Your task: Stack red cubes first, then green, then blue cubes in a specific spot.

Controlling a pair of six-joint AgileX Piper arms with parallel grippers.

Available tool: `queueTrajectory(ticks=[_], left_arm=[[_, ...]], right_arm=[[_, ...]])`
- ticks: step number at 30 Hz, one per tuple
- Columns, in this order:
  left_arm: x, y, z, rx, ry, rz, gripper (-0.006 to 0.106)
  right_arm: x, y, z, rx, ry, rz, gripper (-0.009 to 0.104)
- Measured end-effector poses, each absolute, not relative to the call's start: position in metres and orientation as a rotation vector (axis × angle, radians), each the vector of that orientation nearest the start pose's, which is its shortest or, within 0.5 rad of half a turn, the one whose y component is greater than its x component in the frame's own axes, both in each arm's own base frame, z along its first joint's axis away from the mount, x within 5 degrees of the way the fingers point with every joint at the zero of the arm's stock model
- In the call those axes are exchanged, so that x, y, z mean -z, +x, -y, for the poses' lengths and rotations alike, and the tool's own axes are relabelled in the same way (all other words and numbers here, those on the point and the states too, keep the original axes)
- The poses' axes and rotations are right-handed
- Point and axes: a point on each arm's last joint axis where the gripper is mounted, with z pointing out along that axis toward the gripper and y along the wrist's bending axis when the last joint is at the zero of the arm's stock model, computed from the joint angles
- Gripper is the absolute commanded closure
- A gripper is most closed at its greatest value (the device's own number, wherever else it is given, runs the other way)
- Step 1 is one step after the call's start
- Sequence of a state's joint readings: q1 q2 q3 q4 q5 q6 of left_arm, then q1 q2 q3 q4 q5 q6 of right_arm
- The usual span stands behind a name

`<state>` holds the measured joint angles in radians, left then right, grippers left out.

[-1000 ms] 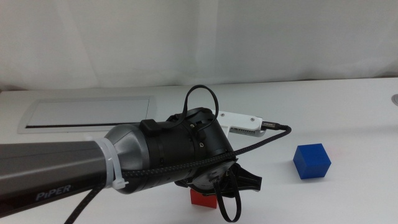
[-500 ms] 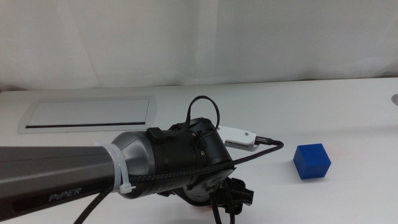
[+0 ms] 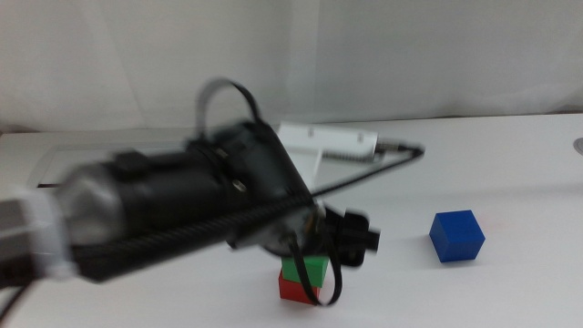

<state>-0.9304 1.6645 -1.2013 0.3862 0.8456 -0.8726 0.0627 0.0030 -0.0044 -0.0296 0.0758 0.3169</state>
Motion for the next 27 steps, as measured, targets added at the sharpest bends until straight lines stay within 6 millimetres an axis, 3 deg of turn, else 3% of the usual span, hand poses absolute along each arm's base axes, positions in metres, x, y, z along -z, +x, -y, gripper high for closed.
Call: queueTrajectory(ticks=[6,11,14,19,24,27], left_arm=[[-0.308,0.227,0.248,0.205,0.354,-2.477,0.014],[-0.343,0.251,0.211,0.203,0.254,-2.384,0.014],[-0.355,0.27,0.169,0.163,0.131,-2.372,0.014],[-0.372,0.29,0.081,0.058,-0.099,-2.355,0.014],[-0.393,0.276,0.015,-0.029,-0.262,-2.291,0.016],[-0.401,0.255,0.001,-0.049,-0.275,-2.232,0.025]], right_arm=[[-0.208,0.056,-0.003,-0.274,0.177,-1.554,-0.008],[-0.208,0.056,-0.003,-0.275,0.176,-1.55,-0.008],[-0.208,0.056,-0.003,-0.275,0.176,-1.55,-0.008],[-0.208,0.056,-0.003,-0.275,0.176,-1.548,-0.008],[-0.208,0.056,-0.003,-0.275,0.176,-1.548,-0.008],[-0.208,0.056,-0.003,-0.275,0.176,-1.548,-0.008]])
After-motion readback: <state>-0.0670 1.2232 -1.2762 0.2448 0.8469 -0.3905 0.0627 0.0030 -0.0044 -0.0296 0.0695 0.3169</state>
